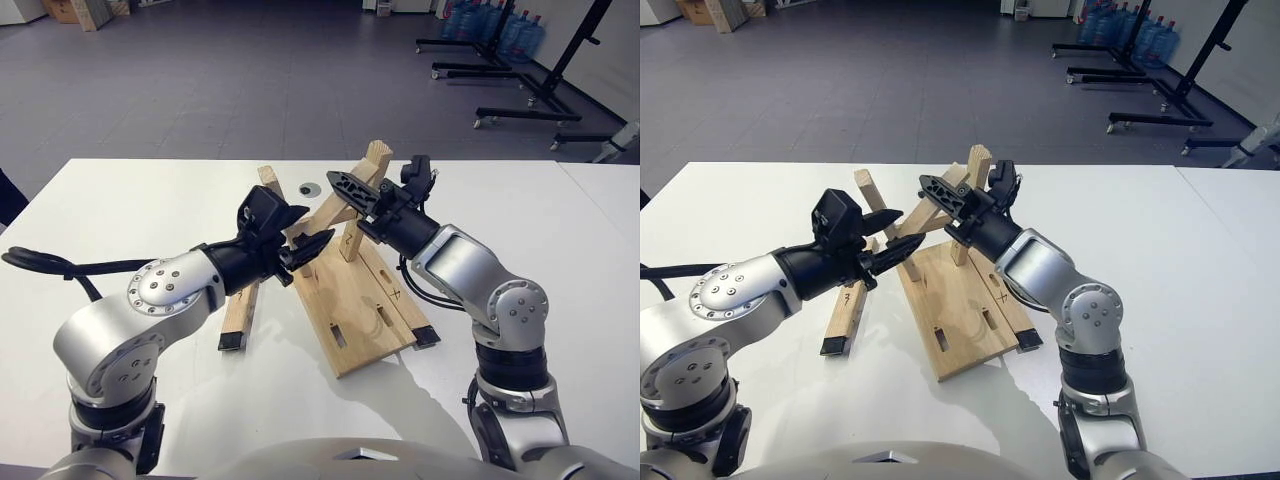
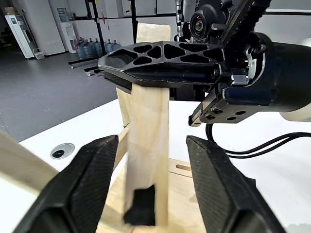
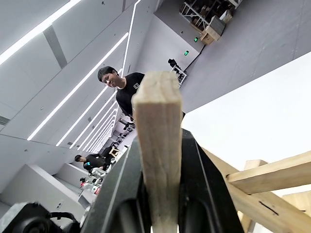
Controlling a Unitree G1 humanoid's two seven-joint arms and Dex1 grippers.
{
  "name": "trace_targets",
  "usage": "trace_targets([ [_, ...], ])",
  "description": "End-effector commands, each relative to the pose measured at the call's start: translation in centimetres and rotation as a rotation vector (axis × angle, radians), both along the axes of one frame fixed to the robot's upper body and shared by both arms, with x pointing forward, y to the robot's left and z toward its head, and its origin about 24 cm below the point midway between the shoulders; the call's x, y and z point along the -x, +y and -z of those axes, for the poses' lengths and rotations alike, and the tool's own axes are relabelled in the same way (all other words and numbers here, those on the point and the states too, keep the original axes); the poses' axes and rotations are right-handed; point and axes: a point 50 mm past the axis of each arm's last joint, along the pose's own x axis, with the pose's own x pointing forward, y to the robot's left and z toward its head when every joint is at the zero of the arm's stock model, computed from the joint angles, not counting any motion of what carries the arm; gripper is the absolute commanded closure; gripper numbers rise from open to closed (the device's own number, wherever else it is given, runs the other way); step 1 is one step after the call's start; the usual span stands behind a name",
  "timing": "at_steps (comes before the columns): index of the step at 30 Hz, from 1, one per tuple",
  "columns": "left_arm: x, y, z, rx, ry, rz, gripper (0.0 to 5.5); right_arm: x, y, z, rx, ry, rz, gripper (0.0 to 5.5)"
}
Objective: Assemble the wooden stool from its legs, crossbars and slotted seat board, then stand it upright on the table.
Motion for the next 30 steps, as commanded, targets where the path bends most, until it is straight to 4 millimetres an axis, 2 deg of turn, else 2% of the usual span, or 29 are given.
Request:
trace_targets([
  [1,-0.7,1.7,-2.2,-0.012,-0.083,-0.011,2.22,-0.1,-0.8,0.4,0.030,-0.007,0.022,5.10],
  [4,-1.3,5.1,-6.5,0.105,-0.191,-0.043,1.63,0.1,-3.2,0.2,0.093,-0.042,0.019,5.10],
  [8,-0.7,9.6,-12.6,0.341,-0.377,-0.101,1.05,1.4,-8.3,-1.5,0.205,-0.132,-0.016,5.10],
  [10,-0.8,11.8,-14.0,0.461,-0.408,-0.192,0.81,2.0,-9.8,-1.7,0.285,-0.170,-0.039,5.10],
  [12,-1.5,13.1,-13.4,0.514,-0.366,-0.302,0.81,2.2,-10.7,-1.2,0.358,-0.184,-0.045,5.10],
  [14,-2.3,13.1,-11.7,0.510,-0.316,-0.379,0.81,2.2,-11.3,-0.3,0.423,-0.186,-0.026,5.10],
  [17,-3.1,12.6,-9.1,0.479,-0.253,-0.445,0.81,1.4,-11.3,2.7,0.510,-0.159,0.061,5.10],
  [19,-3.5,12.8,-8.2,0.494,-0.232,-0.474,0.81,0.4,-10.8,4.4,0.541,-0.168,0.113,5.11],
  [23,-4.0,12.8,-6.7,0.502,-0.202,-0.498,0.81,-1.9,-9.9,6.8,0.594,-0.240,0.209,5.11],
  [30,-4.0,12.7,-5.7,0.473,-0.189,-0.512,0.81,-2.8,-9.5,8.8,0.598,-0.269,0.201,5.11],
])
